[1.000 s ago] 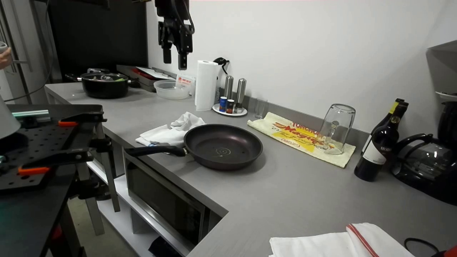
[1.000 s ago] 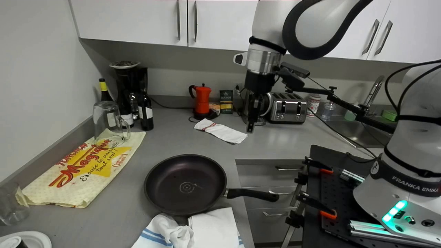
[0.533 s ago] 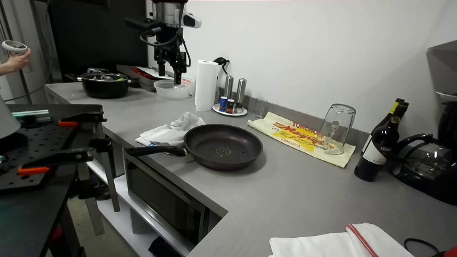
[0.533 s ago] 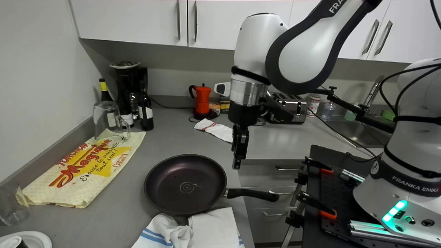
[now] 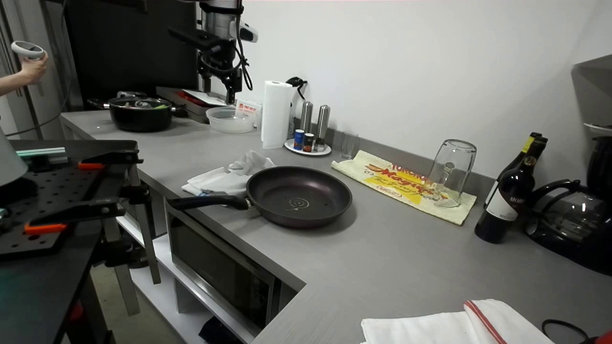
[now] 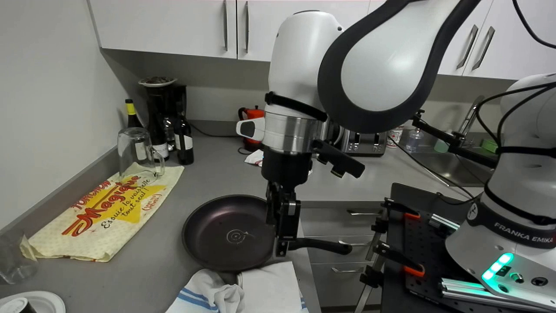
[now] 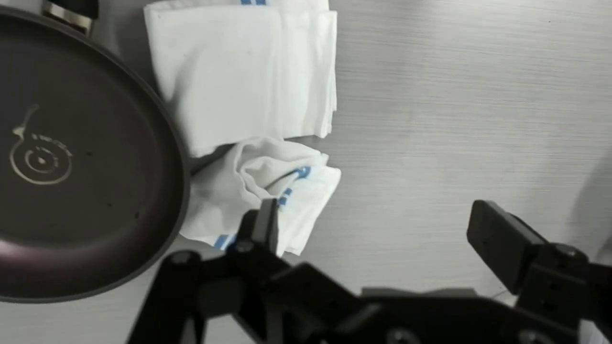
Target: Pick up the white towel with blue stripes, wipe inside the black pan and put the towel back on the table.
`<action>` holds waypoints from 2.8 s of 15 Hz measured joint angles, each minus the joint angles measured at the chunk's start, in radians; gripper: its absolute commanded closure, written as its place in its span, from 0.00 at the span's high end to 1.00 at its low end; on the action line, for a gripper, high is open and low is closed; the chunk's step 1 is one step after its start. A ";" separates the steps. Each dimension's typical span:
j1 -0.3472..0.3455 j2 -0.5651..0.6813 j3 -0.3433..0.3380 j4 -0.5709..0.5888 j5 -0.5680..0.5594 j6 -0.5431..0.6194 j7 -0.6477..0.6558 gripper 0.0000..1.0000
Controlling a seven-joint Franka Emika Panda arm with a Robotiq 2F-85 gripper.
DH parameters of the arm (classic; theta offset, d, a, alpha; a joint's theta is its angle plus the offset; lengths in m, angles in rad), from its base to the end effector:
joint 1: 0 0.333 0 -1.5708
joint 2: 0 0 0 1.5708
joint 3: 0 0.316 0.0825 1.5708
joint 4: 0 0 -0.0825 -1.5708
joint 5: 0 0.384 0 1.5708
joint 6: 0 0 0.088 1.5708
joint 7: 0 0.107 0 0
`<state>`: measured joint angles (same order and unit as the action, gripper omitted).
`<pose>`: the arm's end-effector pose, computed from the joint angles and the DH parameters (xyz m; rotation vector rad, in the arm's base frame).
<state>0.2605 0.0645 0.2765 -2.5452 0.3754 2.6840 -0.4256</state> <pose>0.4028 0.2276 0.2536 -2.7966 -0.9110 -0.0911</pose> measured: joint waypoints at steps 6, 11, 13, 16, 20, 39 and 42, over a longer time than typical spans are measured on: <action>-0.001 0.025 0.046 0.048 0.009 -0.104 -0.120 1.00; -0.003 0.026 0.046 0.048 0.009 -0.108 -0.128 1.00; -0.005 0.026 0.045 0.047 0.009 -0.102 -0.125 1.00; -0.019 0.039 0.037 0.037 0.002 -0.071 -0.110 1.00; -0.033 0.171 0.027 0.054 -0.059 0.055 -0.049 1.00; 0.520 0.681 -0.511 0.469 -0.407 0.303 0.720 1.00; 0.567 0.695 -0.541 0.469 -0.407 0.221 0.802 1.00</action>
<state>0.8277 0.7591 -0.2645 -2.0763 -0.0318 2.9052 0.3766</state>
